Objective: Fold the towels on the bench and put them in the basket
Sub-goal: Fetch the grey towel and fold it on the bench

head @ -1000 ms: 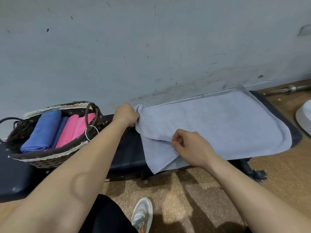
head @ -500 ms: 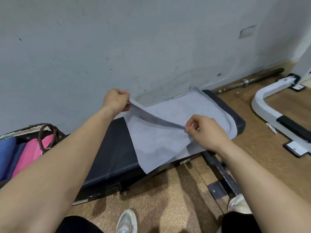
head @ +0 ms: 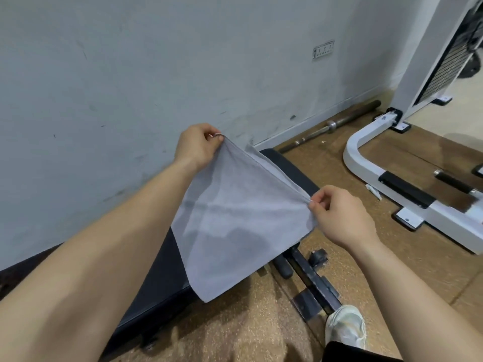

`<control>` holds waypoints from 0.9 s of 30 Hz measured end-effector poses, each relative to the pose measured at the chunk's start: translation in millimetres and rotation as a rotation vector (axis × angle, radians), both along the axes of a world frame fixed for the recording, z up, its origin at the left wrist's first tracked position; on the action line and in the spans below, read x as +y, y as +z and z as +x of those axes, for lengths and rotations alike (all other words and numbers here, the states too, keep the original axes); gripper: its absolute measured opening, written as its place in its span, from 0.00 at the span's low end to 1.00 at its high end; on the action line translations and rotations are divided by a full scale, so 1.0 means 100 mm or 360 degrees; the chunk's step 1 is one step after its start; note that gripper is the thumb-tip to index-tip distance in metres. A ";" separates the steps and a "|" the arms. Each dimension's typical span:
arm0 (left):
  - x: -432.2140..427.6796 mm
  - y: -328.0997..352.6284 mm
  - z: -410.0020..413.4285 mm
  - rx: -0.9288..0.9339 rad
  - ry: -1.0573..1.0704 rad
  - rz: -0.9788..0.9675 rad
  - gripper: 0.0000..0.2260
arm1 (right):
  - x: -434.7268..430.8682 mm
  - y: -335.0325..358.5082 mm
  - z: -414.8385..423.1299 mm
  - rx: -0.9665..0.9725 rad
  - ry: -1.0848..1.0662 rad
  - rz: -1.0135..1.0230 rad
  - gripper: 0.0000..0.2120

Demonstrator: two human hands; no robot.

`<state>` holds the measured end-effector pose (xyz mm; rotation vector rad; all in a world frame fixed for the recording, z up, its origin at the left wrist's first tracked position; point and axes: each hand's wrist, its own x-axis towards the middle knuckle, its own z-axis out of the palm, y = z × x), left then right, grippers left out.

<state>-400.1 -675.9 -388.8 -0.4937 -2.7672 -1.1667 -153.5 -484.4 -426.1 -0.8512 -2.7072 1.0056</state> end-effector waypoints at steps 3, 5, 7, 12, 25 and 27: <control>0.30 -0.20 -0.19 -0.0037 -0.0043 -0.0067 0.04 | 0.07 -0.11 -0.03 -0.0125 -0.0079 0.0063 0.06; 0.47 -0.36 -0.30 -0.0091 -0.0051 -0.0105 0.04 | 0.09 -0.18 -0.06 -0.0226 -0.0107 0.0162 0.06; 0.63 -0.50 -0.39 -0.0144 -0.0067 -0.0170 0.05 | 0.09 -0.22 -0.08 -0.0309 -0.0106 0.0236 0.05; 0.87 -0.76 -0.52 -0.0332 -0.0192 -0.0312 0.04 | 0.10 -0.21 -0.14 -0.0370 -0.0092 0.0295 0.04; 0.29 -0.40 0.36 -0.0167 -0.0364 0.0323 0.07 | -0.13 0.04 -0.27 0.0134 0.0179 0.0107 0.16; 0.09 -0.33 0.68 -0.0208 -0.0383 0.0416 0.07 | -0.25 0.11 -0.30 0.0288 0.0310 0.0075 0.19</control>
